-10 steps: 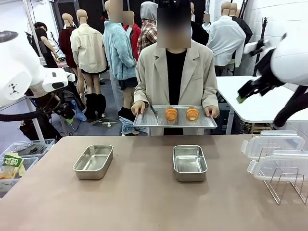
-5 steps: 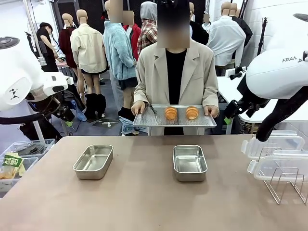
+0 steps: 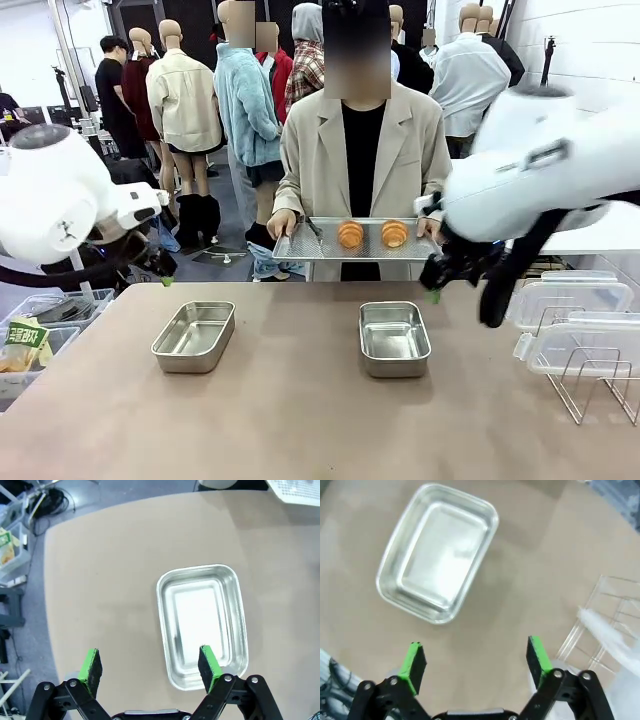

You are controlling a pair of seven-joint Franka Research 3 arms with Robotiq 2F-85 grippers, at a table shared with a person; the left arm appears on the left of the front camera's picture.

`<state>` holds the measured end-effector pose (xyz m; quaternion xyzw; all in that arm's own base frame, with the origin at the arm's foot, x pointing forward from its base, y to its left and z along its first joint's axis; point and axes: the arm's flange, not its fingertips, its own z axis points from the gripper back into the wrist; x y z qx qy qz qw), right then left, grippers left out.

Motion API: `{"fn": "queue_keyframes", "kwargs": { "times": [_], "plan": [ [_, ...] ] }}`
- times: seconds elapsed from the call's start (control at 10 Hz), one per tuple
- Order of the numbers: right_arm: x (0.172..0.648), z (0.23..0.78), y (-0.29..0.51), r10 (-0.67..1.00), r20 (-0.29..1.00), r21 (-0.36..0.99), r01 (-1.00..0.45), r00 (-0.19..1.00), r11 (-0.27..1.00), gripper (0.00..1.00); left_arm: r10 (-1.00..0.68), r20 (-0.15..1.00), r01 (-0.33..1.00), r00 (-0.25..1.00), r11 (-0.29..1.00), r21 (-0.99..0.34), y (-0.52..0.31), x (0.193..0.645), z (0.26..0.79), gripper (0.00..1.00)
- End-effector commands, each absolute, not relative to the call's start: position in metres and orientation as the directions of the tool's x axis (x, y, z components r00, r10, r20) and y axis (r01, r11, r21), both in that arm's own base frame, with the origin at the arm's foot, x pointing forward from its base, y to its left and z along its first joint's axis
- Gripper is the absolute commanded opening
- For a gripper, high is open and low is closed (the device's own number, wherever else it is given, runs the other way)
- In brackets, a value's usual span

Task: Place the bread in airtight containers.
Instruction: Lift both Airtight Container.

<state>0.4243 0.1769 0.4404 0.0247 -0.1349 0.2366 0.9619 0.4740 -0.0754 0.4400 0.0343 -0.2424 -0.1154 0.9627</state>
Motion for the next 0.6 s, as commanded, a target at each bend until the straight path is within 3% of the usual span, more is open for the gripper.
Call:
{"fn": "queue_keyframes", "kwargs": {
  "times": [0.0, 0.5],
  "plan": [
    [0.464, 0.418, 0.201, 0.409, 0.177, 0.003, -0.416, 0.895, 0.909, 1.0, -0.167, 0.442, 0.154, 0.881, 0.986, 0.067, -0.078, 0.493, 0.419, 1.0],
    [0.482, 0.348, 0.2, 0.375, 0.096, 0.048, -0.381, 0.922, 0.923, 1.0, -0.176, 0.345, 0.191, 0.922, 0.982, -0.01, -0.07, 0.519, 0.353, 1.0]
  ]
}}
